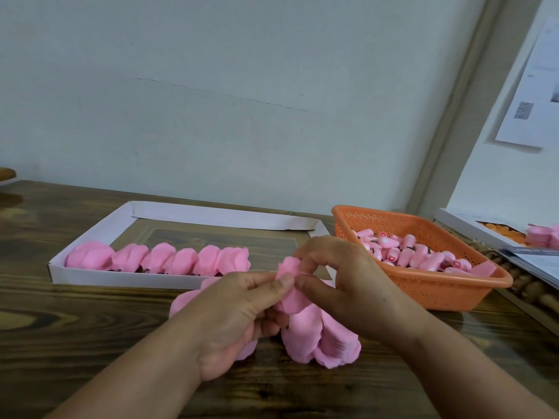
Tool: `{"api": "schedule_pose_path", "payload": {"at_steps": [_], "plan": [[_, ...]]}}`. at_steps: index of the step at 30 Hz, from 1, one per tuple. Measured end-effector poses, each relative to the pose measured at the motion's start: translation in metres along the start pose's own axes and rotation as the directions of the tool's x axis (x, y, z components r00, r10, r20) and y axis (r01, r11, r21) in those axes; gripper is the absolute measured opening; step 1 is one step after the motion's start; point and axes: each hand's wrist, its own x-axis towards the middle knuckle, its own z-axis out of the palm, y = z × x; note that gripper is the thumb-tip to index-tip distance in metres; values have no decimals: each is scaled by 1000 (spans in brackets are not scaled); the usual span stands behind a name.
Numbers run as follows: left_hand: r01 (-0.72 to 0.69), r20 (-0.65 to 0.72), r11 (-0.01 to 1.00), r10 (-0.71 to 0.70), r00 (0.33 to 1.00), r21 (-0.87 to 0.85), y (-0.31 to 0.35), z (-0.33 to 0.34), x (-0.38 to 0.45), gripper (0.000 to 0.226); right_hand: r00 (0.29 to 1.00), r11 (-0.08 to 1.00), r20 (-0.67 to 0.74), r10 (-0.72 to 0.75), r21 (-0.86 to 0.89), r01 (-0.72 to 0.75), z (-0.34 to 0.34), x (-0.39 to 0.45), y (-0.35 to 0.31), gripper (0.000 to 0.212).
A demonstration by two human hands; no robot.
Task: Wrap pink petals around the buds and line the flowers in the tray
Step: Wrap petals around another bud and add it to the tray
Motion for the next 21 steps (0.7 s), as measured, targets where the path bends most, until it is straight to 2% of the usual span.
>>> {"api": "schedule_pose_path", "payload": {"at_steps": [4, 7, 10, 13, 18, 21], "plan": [[6, -20, 1000, -6, 1000, -27, 0, 0, 0, 21, 998, 997, -45, 39, 62, -36, 3, -4, 2, 11], [-5, -7, 998, 4, 1000, -59, 1, 0, -2, 21, 979, 993, -197, 45, 114, -22, 10, -12, 3, 7], [2, 5, 995, -2, 1000, -99, 2, 0, -2, 21, 942, 988, -330, 51, 155, 0, 20, -20, 3, 21], [25, 5, 988, -24, 1000, -150, 4, -1, -3, 19, 916, 978, -388, 105, 205, -25, 26, -26, 1, 32], [36, 33, 983, -30, 999, -181, 6, -4, -4, 19, 947, 979, -320, 11, 198, 55, 20, -29, -2, 35], [40, 60, 987, -31, 998, -156, 6, -5, -4, 20, 968, 981, -252, -14, 182, 62, 12, -27, -1, 26]]}}
